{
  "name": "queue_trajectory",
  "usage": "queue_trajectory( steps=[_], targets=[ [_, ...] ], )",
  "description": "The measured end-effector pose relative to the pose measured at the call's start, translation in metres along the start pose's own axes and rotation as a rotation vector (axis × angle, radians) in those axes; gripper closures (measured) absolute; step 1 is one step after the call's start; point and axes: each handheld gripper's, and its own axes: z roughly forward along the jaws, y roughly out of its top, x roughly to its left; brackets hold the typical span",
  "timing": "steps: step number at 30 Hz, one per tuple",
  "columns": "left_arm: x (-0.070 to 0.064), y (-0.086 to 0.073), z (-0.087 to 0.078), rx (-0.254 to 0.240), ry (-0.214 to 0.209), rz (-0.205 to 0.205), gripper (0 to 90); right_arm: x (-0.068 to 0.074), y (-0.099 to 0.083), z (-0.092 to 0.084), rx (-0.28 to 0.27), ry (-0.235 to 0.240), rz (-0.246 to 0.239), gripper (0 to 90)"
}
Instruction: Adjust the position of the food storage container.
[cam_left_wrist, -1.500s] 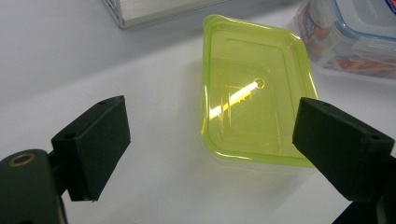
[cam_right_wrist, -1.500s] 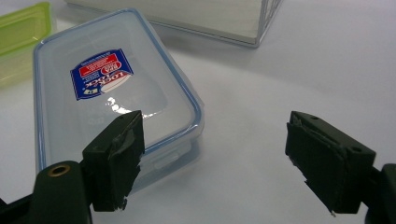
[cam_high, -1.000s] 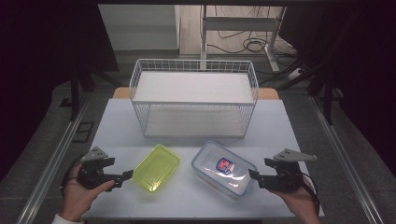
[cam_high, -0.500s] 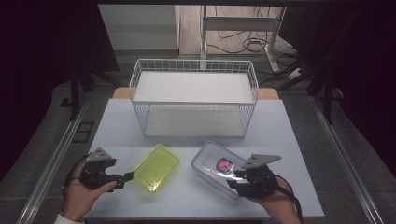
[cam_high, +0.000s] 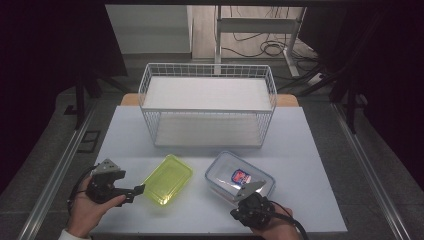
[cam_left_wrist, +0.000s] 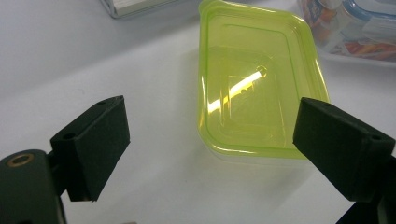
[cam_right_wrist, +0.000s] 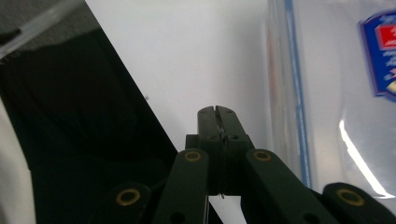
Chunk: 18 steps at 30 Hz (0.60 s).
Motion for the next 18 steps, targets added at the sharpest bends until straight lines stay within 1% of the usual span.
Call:
queue_trajectory(
  steps=[1,2,3,4,5,6,7,8,9,10,11,12,13,16,17,18],
  targets=[
    [0.000,0.000,0.000,0.001,0.002,0.001,10.5,-0.001,-0.001,0.004,0.017,-0.011,0.003,89.2],
    [0.000,0.000,0.001,0.003,0.003,0.003,10.5,-0.001,-0.001,0.004,0.017,-0.011,0.003,89.2],
    [0.000,0.000,0.001,0.005,0.001,0.006,10.5,-0.002,-0.003,0.006,0.034,-0.029,0.004,89.2],
    [0.000,0.000,0.001,0.005,0.001,0.006,10.4,-0.002,-0.003,0.006,0.034,-0.029,0.004,89.2],
    [0.000,0.000,0.001,0.005,0.000,0.008,10.3,-0.004,-0.004,0.008,0.046,-0.049,0.001,89.3],
    [0.000,0.000,0.002,0.005,0.000,0.009,10.3,-0.004,-0.004,0.008,0.046,-0.049,0.001,89.3],
    [-0.001,0.000,0.002,0.006,-0.001,0.009,10.2,-0.007,-0.006,0.008,0.057,-0.080,0.006,89.3],
    [-0.001,0.000,0.002,0.006,-0.001,0.009,10.2,-0.007,-0.006,0.008,0.057,-0.080,0.006,89.3],
    [-0.001,0.000,0.002,0.006,-0.001,0.012,10.2,-0.011,-0.008,0.008,0.064,-0.095,0.009,89.4],
    [-0.001,0.000,0.002,0.006,-0.001,0.012,10.3,-0.011,-0.008,0.008,0.064,-0.095,0.009,89.4],
    [-0.001,0.000,0.002,0.004,-0.003,0.009,10.2,-0.013,-0.010,0.008,0.059,-0.075,0.025,89.3],
    [-0.001,0.000,0.002,0.004,-0.003,0.009,10.2,-0.013,-0.010,0.008,0.059,-0.075,0.025,89.3],
    [-0.001,0.000,0.002,0.000,-0.003,0.004,10.2,-0.013,-0.010,0.007,0.061,-0.076,0.022,89.4],
    [-0.001,0.000,0.001,0.000,-0.001,0.004,10.3,-0.015,-0.010,0.007,0.062,-0.082,0.022,89.3],
    [0.000,0.000,0.000,-0.003,0.001,0.000,10.3,-0.018,-0.012,0.006,0.065,-0.099,0.019,89.4],
    [0.000,0.000,0.000,-0.003,0.001,0.000,10.3,-0.018,-0.012,0.006,0.065,-0.099,0.019,89.4]
  ],
)
